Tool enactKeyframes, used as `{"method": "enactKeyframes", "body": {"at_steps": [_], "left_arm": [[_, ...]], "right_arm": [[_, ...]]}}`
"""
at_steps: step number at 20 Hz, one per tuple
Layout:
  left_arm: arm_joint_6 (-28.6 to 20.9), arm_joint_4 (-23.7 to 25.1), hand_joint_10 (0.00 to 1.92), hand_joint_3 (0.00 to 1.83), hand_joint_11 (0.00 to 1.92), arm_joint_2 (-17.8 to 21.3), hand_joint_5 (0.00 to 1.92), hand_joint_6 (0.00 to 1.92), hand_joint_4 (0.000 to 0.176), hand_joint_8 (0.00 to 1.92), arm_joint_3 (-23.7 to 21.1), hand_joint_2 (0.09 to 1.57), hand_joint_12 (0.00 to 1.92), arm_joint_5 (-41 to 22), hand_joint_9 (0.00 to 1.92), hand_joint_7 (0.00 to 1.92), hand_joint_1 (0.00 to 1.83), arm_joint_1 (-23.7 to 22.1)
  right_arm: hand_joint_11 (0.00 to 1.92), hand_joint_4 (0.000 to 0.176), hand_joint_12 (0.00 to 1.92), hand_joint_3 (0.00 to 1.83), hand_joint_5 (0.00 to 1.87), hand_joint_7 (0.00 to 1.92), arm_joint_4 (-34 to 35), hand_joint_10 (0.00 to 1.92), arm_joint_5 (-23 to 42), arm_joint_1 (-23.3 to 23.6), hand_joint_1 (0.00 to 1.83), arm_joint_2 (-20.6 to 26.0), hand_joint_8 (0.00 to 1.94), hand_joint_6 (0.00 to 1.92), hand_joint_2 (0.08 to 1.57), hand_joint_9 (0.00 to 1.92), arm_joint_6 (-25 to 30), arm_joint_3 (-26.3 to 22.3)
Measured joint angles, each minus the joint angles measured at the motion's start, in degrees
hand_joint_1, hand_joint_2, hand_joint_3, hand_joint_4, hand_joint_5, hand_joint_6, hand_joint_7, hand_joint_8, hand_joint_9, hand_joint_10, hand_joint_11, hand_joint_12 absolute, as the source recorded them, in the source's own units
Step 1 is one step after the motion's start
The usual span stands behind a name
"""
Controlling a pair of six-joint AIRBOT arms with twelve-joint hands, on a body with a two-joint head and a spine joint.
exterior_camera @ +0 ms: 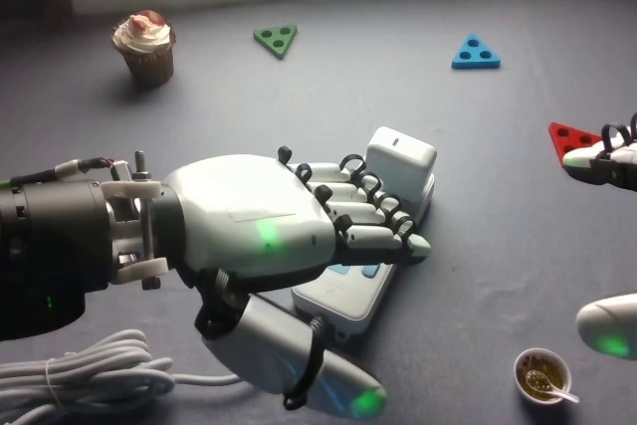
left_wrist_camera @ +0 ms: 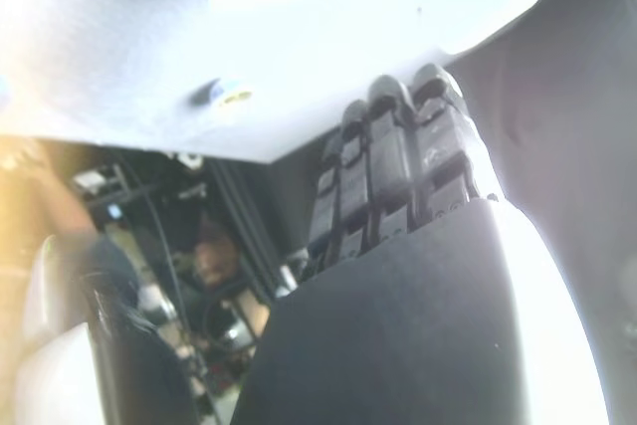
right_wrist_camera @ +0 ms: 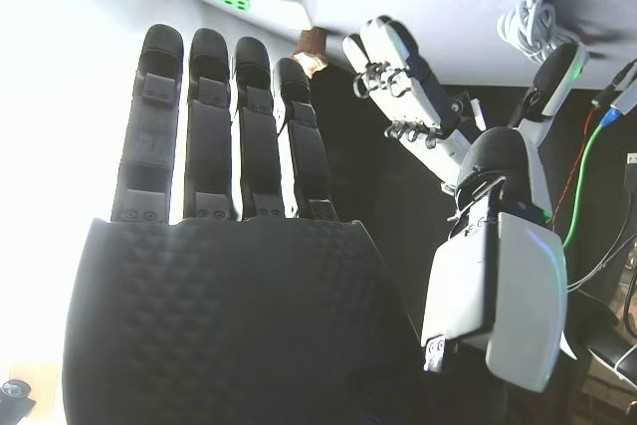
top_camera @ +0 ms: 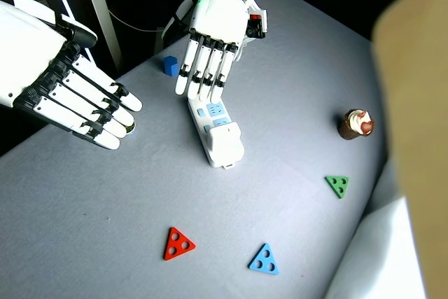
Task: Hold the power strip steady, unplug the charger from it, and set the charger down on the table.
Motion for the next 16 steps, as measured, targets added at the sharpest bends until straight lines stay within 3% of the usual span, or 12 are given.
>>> {"method": "enactKeyframes", "body": {"at_steps": [9, 12, 16], "left_arm": [[0.00, 0.24, 0.00, 0.00, 0.06, -1.36, 0.15, 0.00, 0.000, 0.00, 0.04, 1.01, 0.06, 2.93, 0.10, 0.13, 0.00, 0.00], [-0.02, 0.37, 0.00, 0.00, 0.04, -1.95, 0.14, 0.00, 0.000, 0.00, 0.33, 0.98, 0.05, 3.52, 0.09, 0.13, 0.00, 0.09], [-0.02, 0.48, 0.01, 0.00, 0.05, -2.10, 0.14, 0.01, 0.000, 0.01, 0.63, 0.97, 0.05, 4.74, 0.09, 0.13, 0.00, 0.48]], "right_arm": [[0.14, 0.000, 0.07, 0.01, 0.20, 0.20, 0.22, 0.00, -0.22, -0.02, 0.00, 0.00, 0.00, 0.01, 0.92, 0.17, 0.00, 0.00], [0.15, 0.000, 0.07, 0.00, 0.20, 0.21, 2.93, 0.01, -1.05, -0.74, 0.00, -0.04, 0.01, 0.01, 0.90, 0.18, -0.07, 0.00], [0.13, 0.000, 0.05, 0.01, 0.18, 0.19, 11.58, 0.00, -5.57, -1.07, 0.00, -1.20, 0.00, 0.00, 0.92, 0.17, -0.02, 0.68]]}}
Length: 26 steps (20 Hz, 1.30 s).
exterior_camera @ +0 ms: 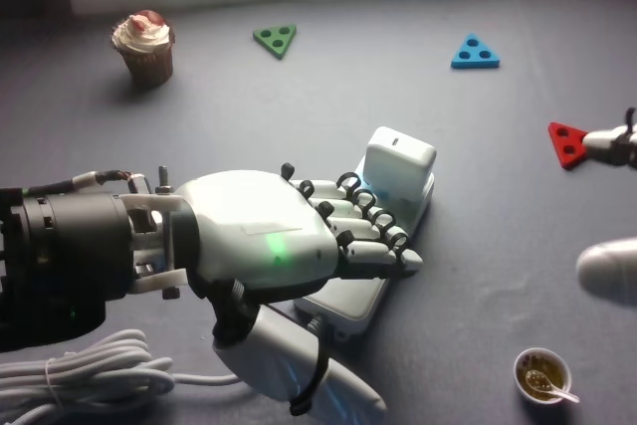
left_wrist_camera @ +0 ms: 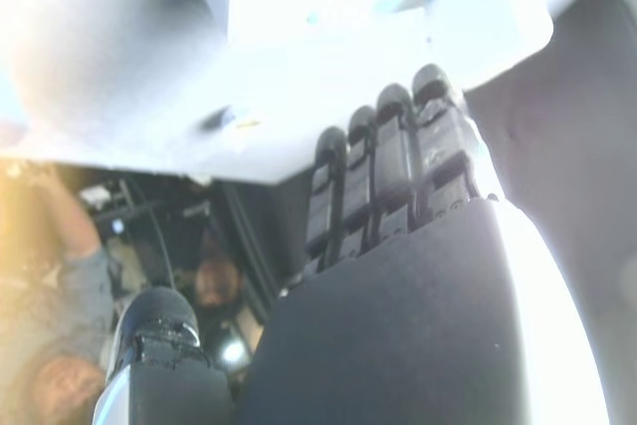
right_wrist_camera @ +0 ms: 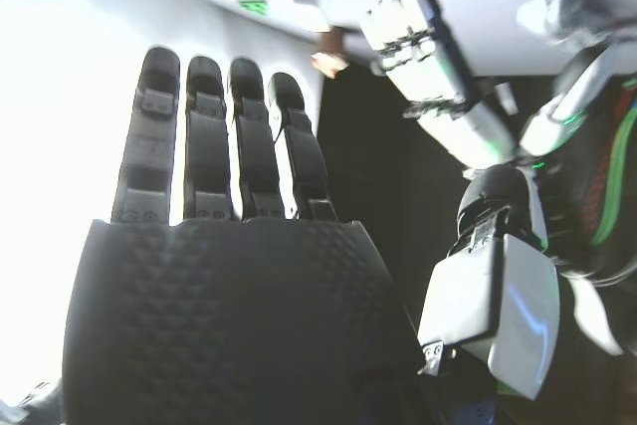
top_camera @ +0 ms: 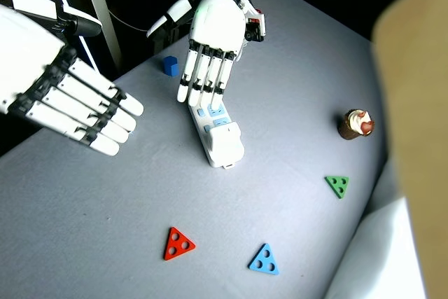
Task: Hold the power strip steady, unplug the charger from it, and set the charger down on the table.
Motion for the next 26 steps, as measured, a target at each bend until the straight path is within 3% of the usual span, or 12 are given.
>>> {"method": "enactKeyframes", "body": {"at_steps": [2, 6, 9, 13, 16, 19, 20, 26], "left_arm": [[0.02, -0.04, 0.00, 0.00, 0.03, 0.00, 0.12, 0.00, 0.000, 0.00, 0.55, 0.97, 0.04, 0.37, 0.07, 0.11, 0.00, 0.17], [-0.13, -0.07, 0.01, 0.00, 0.06, -0.07, 0.13, 0.01, 0.000, 0.01, 0.83, 0.98, 0.04, 1.16, 0.08, 0.12, 0.00, 0.28], [-0.28, -0.07, 0.00, 0.00, 0.04, -1.40, 0.12, 0.00, 0.000, 0.00, 1.33, 0.98, 0.03, 1.57, 0.07, 0.11, 0.00, 0.61], [-0.42, -0.09, 0.00, 0.00, 0.04, -1.92, 0.10, 0.00, 0.000, 0.00, 1.81, 0.98, 0.03, 2.14, 0.06, 0.09, 0.00, 0.66], [-0.44, 0.02, 0.00, 0.00, 0.04, -3.13, 0.11, 0.00, 0.000, 0.00, 1.88, 0.98, 0.03, 2.73, 0.06, 0.10, 0.00, 1.25], [-0.42, -0.07, 0.01, 0.00, 0.05, -3.52, 0.12, 0.01, 0.000, 0.01, 1.88, 0.98, 0.03, 2.99, 0.07, 0.11, 0.00, 1.79], [-0.39, -0.02, 0.00, 0.00, 0.03, -3.58, 0.09, 0.00, 0.000, 0.00, 1.90, 0.98, 0.02, 3.41, 0.05, 0.08, 0.00, 1.99], [-0.33, -0.07, 0.00, 0.00, 0.03, -4.33, 0.11, 0.00, 0.000, 0.00, 2.84, 0.98, 0.02, 4.20, 0.06, 0.09, 0.00, 2.05]], "right_arm": [[0.13, 0.000, 0.05, 0.01, 0.16, 0.17, 2.14, 0.00, -1.92, -0.07, 0.08, -0.83, 0.00, 0.00, 0.95, 0.15, 0.00, 0.94], [0.17, 0.000, 0.05, 0.00, 0.18, 0.19, 8.02, 0.01, -5.46, -1.66, 0.41, -4.22, 0.01, 0.01, 0.97, 0.17, 0.46, 2.43], [0.18, 0.000, 0.05, 0.00, 0.19, 0.20, 8.41, 0.01, -10.56, -1.81, 0.55, -9.64, 0.01, 0.01, 0.97, 0.18, 0.42, 4.85], [0.21, 0.000, 0.07, 0.00, 0.17, 0.18, 17.44, 0.00, -17.27, -0.94, 0.72, -15.28, 0.00, 0.00, 0.97, 0.18, 0.37, 9.25], [0.19, 0.000, 0.05, 0.00, 0.14, 0.15, 17.99, 0.00, -19.54, -0.98, 0.91, -19.26, 0.00, 0.00, 0.97, 0.15, 0.31, 9.99], [0.19, 0.000, 0.06, 0.00, 0.13, 0.15, 18.58, 0.00, -20.48, -1.03, 0.96, -23.89, 0.00, 0.00, 0.97, 0.15, -1.14, 10.45], [0.23, 0.000, 0.08, 0.00, 0.22, 0.21, 18.49, 0.01, -21.68, -1.49, 1.05, -25.35, 0.01, 0.01, 0.94, 0.22, -1.18, 10.84], [0.26, 0.000, 0.10, 0.01, 0.24, 0.23, 19.50, 0.00, -27.47, -3.21, 1.10, -32.37, 0.00, 0.00, 1.00, 0.24, -1.07, 15.85]]}}
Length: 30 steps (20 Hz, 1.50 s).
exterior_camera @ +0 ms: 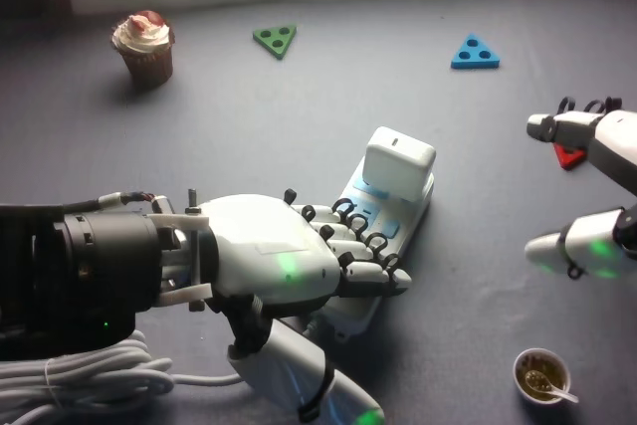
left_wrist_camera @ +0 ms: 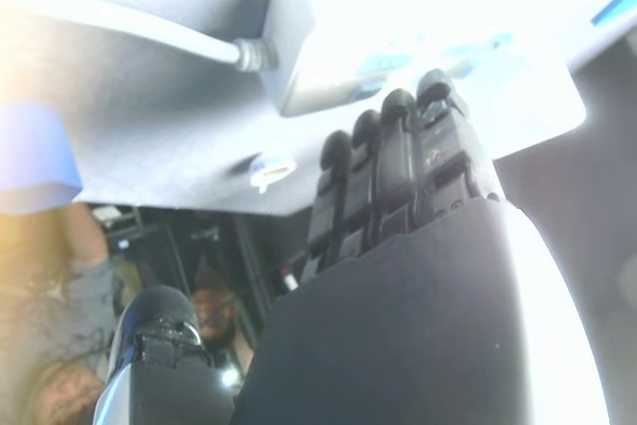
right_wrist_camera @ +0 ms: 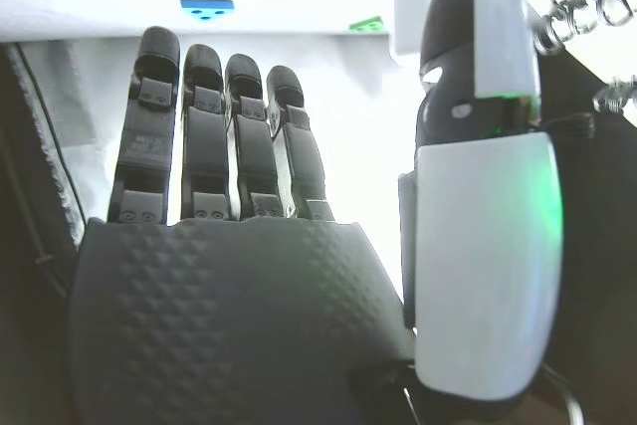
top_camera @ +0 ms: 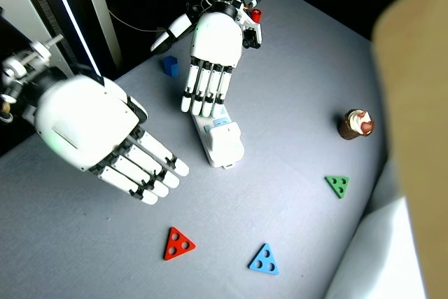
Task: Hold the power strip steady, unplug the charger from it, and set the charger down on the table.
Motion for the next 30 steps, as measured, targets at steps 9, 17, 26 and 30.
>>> {"method": "enactKeyframes", "body": {"at_steps": [9, 17, 26, 30], "left_arm": [[0.11, -0.02, 0.00, 0.00, 0.04, -0.39, 0.10, 0.00, 0.000, 0.00, 0.63, 0.99, 0.02, -0.17, 0.06, 0.08, 0.00, 0.68], [0.42, -0.20, 0.00, 0.00, 0.05, -0.81, 0.12, 0.01, 0.000, 0.01, 0.63, 0.98, 0.02, -1.07, 0.08, 0.11, 0.00, 2.05], [0.66, -0.24, 0.00, 0.00, 0.04, -0.98, 0.09, 0.00, 0.000, 0.00, 0.63, 0.99, 0.01, -1.29, 0.06, 0.09, 0.00, 2.89], [0.55, -0.31, 0.01, 0.00, 0.06, -0.98, 0.11, 0.01, 0.000, 0.00, 0.63, 0.99, 0.01, -1.46, 0.08, 0.10, 0.00, 3.17]], "right_arm": [[0.26, 0.000, 0.11, 0.00, 0.25, 0.26, 0.83, 0.01, 3.13, 1.18, 1.05, -5.03, 0.01, 0.00, 1.00, 0.26, 2.93, 5.49], [0.26, 0.000, 0.12, 0.00, 0.27, 0.25, -0.07, 0.00, 4.33, 3.28, 1.04, -10.97, 0.00, 0.00, 0.99, 0.25, 2.95, 10.93], [0.30, 0.000, 0.16, 0.00, 0.30, 0.30, -1.25, 0.01, 4.15, 5.79, 1.11, -14.75, 0.01, 0.01, 0.98, 0.32, 2.67, 12.48], [0.28, 0.000, 0.16, 0.00, 0.30, 0.29, -0.92, 0.00, 4.46, 5.79, 1.11, -15.89, 0.00, 0.00, 1.00, 0.30, 2.67, 13.20]]}}
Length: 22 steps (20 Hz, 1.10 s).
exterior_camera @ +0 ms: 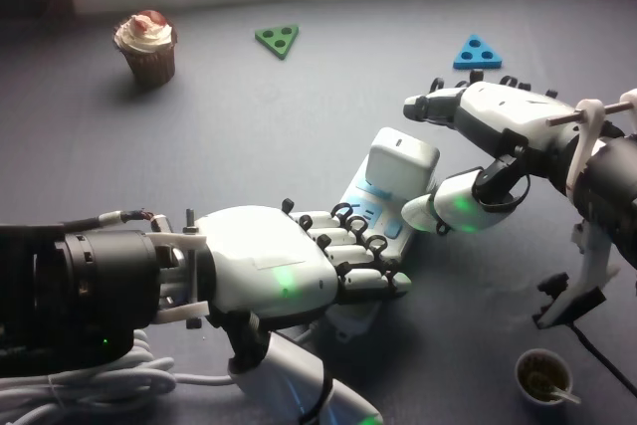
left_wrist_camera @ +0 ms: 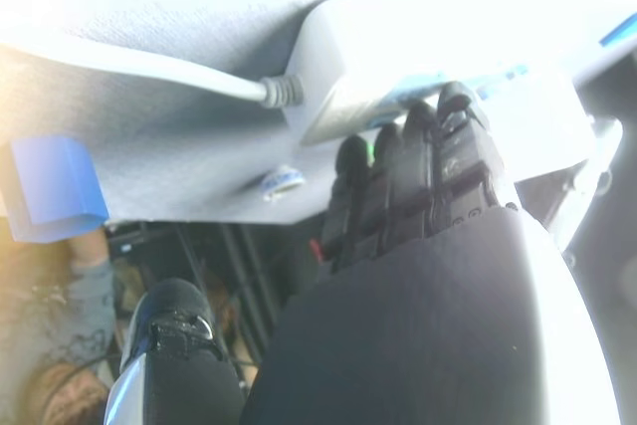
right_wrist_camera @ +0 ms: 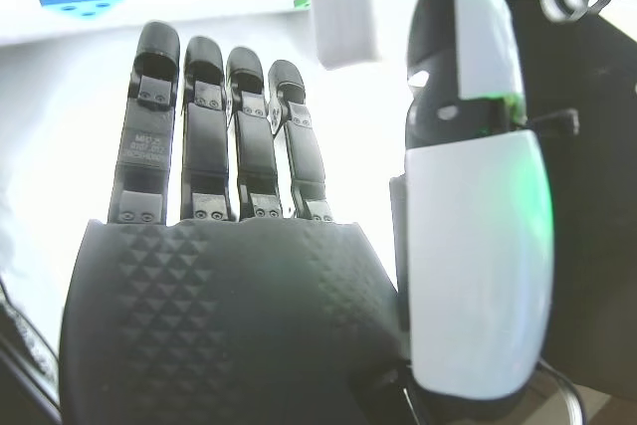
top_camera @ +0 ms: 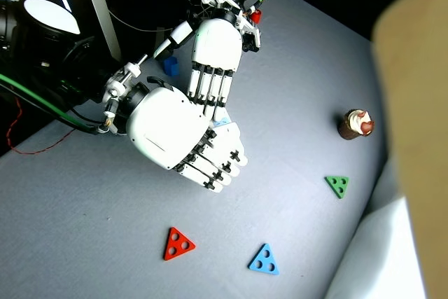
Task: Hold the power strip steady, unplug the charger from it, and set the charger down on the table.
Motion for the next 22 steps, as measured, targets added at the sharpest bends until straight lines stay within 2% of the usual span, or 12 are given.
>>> {"method": "enactKeyframes", "body": {"at_steps": [7, 10, 14, 16, 22], "left_arm": [[-0.17, 0.02, 0.00, 0.00, 0.04, 0.00, 0.11, 0.00, 0.000, 0.00, 0.00, 0.98, 0.01, 0.00, 0.06, 0.09, 0.00, 0.00], [-0.22, 0.00, 0.00, 0.00, 0.03, -0.04, 0.10, 0.00, 0.000, 0.00, 0.00, 0.98, 0.01, 0.02, 0.06, 0.09, 0.00, 0.00], [-0.42, -0.02, 0.00, 0.00, 0.03, -0.04, 0.11, 0.00, 0.000, 0.00, 0.00, 0.97, 0.00, 0.00, 0.06, 0.09, 0.00, 0.00], [-0.52, -0.04, 0.00, 0.00, 0.03, -0.04, 0.11, 0.00, 0.000, 0.00, 0.00, 0.98, 0.01, 0.00, 0.07, 0.09, 0.00, 0.07], [-0.76, -0.07, 0.01, 0.00, 0.04, -0.04, 0.11, 0.01, 0.000, 0.01, 0.00, 0.99, 0.01, -0.02, 0.07, 0.11, 0.00, 0.07]], "right_arm": [[0.23, 0.000, 0.15, 0.01, 0.26, 0.27, 0.02, 0.00, -0.28, 0.24, 1.07, -2.51, 0.00, 0.00, 1.04, 0.28, -0.04, 2.91], [0.26, 0.000, 0.19, 0.00, 0.27, 0.32, -0.37, 0.01, -0.11, 0.72, 1.07, -3.61, 0.00, 0.00, 1.03, 0.34, -0.02, 3.61], [0.30, 0.000, 0.24, 0.00, 0.32, 0.37, -0.79, 0.01, -0.37, 0.83, 1.07, -4.33, 0.01, 0.01, 1.03, 0.40, -0.02, 3.74], [0.26, 0.000, 0.22, 0.00, 0.27, 0.34, -1.05, 0.00, -0.57, 0.83, 1.07, -4.31, 0.00, 0.00, 1.05, 0.38, -0.02, 3.74], [0.27, 0.000, 0.24, 0.00, 0.30, 0.35, -1.53, 0.00, -0.63, 0.83, 1.05, -4.31, 0.00, 0.01, 1.05, 0.39, -0.02, 3.74]]}}
